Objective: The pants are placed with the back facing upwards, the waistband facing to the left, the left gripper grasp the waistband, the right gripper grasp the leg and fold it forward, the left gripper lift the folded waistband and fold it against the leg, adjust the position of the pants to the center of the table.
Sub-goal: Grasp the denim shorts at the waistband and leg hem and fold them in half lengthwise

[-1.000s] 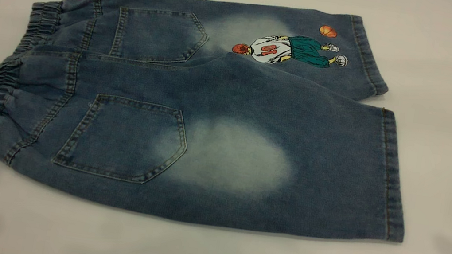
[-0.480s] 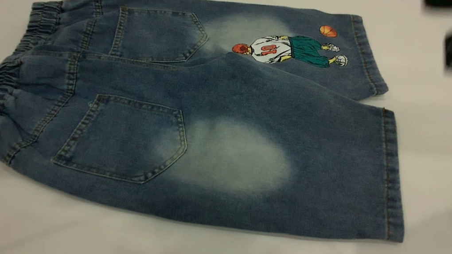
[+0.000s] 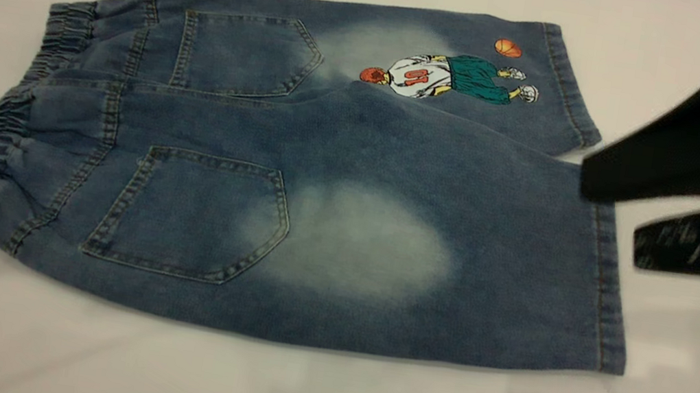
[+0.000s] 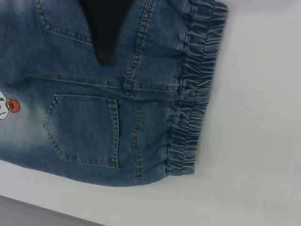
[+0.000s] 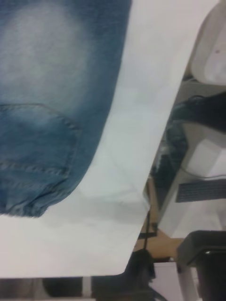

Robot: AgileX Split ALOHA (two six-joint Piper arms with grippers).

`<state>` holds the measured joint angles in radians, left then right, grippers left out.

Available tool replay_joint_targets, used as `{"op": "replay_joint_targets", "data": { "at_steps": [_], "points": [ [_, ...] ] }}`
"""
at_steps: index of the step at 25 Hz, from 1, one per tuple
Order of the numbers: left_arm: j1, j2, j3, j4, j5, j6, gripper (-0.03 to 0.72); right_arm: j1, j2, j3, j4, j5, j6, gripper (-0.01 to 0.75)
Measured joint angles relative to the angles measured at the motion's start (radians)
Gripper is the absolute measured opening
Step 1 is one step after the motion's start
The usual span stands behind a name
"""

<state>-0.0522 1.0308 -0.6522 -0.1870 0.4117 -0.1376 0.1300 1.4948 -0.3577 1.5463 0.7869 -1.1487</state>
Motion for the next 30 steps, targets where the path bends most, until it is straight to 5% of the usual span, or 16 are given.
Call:
{"op": "replay_joint_targets", "data": {
  "at_steps": [14,21,30],
  "points": [
    [0.000,0.000,0.000,0.000,0.010,-0.001,0.486,-0.003,0.417,-0.001,0.203,0.101,-0.334,0.465],
    [0.000,0.000,0.000,0.000,0.009,0.003,0.486,-0.124,0.504,-0.009,0.201,0.186,-0.375,0.465],
    [0.000,0.000,0.000,0.002,0.008,0.005,0.486,-0.151,0.609,0.000,0.203,0.116,-0.402,0.465]
  ]
}}
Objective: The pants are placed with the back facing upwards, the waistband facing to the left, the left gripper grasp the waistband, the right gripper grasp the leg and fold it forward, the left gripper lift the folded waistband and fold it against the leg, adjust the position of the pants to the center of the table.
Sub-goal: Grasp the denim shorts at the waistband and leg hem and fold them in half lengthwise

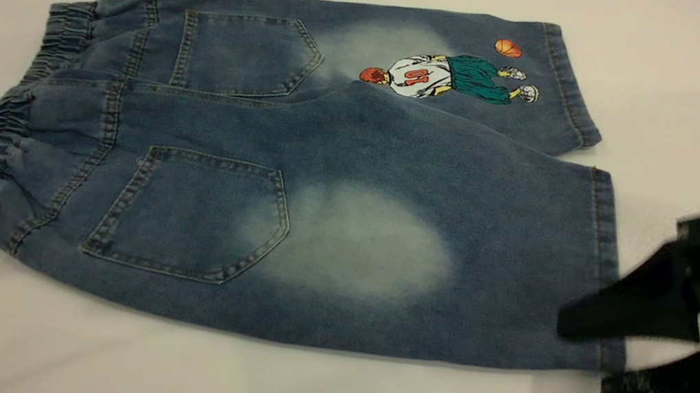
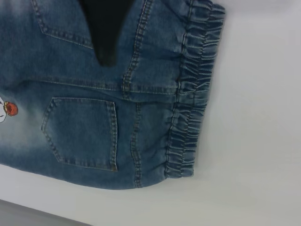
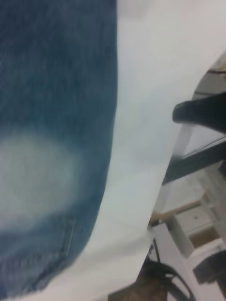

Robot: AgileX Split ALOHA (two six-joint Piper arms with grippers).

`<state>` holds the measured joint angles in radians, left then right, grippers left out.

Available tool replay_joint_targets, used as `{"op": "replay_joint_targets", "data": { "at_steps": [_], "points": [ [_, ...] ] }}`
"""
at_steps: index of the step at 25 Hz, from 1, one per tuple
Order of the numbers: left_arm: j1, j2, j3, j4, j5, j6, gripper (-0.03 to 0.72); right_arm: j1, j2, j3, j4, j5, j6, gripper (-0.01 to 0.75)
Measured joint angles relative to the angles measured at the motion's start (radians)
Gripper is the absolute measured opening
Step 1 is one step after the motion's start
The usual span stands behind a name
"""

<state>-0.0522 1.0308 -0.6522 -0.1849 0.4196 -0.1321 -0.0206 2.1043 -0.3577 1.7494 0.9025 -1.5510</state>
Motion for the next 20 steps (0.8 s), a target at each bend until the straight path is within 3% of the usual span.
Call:
{"op": "replay_joint_targets", "data": {
  "at_steps": [20],
  "points": [
    [0.000,0.000,0.000,0.000,-0.007,0.013,0.486,0.000,0.140,-0.150,-0.019,-0.012,-0.019,0.456]
  ]
}}
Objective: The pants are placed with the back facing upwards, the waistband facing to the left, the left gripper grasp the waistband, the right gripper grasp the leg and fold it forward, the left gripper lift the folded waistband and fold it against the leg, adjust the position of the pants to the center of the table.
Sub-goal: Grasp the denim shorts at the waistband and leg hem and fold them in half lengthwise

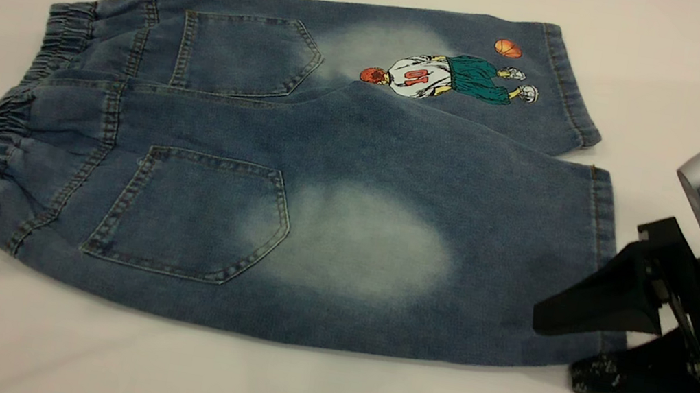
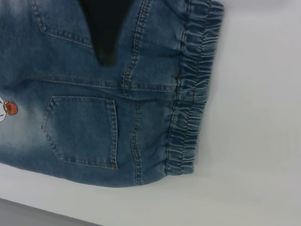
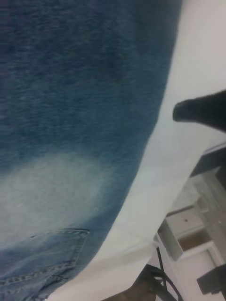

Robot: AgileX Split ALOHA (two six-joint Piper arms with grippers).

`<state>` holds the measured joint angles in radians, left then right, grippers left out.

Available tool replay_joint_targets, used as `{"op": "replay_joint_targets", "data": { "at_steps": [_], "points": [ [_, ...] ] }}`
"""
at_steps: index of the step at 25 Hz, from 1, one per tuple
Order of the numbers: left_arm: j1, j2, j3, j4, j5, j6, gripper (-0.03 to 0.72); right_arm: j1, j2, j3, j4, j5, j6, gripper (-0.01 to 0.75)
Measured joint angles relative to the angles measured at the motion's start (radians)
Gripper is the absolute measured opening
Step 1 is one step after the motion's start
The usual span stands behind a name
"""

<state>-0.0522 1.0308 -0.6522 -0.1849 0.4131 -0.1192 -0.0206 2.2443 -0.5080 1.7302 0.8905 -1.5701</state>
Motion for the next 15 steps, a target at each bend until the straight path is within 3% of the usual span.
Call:
{"op": "replay_joint_targets", "data": {
  "at_steps": [8,15],
  "points": [
    [0.000,0.000,0.000,0.000,0.000,0.002,0.486,0.000,-0.002,-0.063,0.019,-0.021,0.000,0.451],
    [0.000,0.000,0.000,0.000,0.000,0.002,0.486,0.000,0.004,-0.069,0.027,0.046,0.000,0.455]
  ]
}}
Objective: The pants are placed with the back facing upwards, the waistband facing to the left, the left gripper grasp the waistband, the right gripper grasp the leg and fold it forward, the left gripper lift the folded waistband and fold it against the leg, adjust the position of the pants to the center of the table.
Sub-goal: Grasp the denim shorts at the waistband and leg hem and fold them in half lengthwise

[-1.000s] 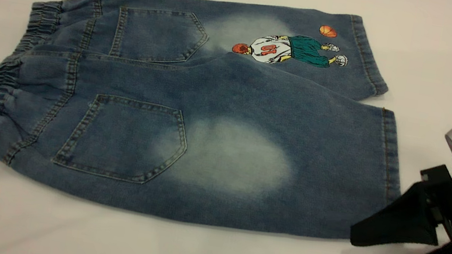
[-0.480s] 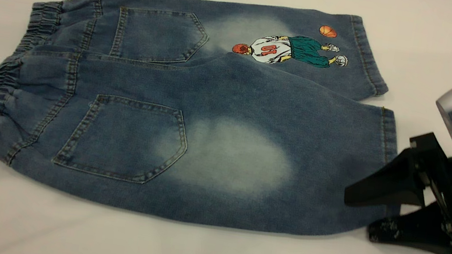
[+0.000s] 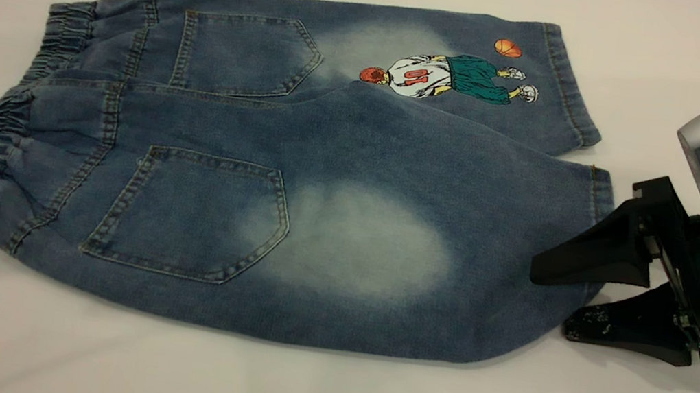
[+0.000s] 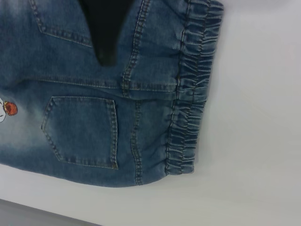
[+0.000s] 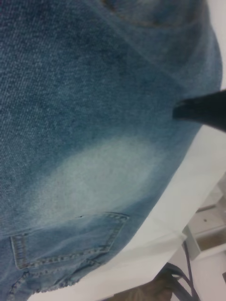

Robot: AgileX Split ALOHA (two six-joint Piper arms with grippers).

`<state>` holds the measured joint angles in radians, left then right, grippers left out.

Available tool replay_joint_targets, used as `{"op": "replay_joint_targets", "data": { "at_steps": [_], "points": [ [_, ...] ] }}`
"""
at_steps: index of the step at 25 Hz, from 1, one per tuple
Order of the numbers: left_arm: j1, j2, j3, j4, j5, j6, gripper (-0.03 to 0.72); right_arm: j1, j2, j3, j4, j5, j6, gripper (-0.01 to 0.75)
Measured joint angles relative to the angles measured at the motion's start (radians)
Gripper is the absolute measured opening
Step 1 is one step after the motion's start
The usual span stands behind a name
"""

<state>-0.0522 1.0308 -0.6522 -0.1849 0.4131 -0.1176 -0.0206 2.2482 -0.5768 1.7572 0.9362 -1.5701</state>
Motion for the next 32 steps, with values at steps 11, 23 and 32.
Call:
{"op": "replay_joint_targets", "data": {
  "at_steps": [11,23,32],
  "points": [
    [0.000,0.000,0.000,0.000,0.000,0.001,0.486,0.000,-0.002,0.000,-0.011,0.241,0.000,0.458],
    [0.000,0.000,0.000,-0.002,0.005,0.001,0.486,0.000,-0.005,0.000,-0.015,-0.038,0.000,0.458],
    [0.000,0.000,0.000,-0.002,0.005,0.001,0.486,0.000,-0.003,0.001,-0.013,-0.060,0.000,0.272]
  ]
}}
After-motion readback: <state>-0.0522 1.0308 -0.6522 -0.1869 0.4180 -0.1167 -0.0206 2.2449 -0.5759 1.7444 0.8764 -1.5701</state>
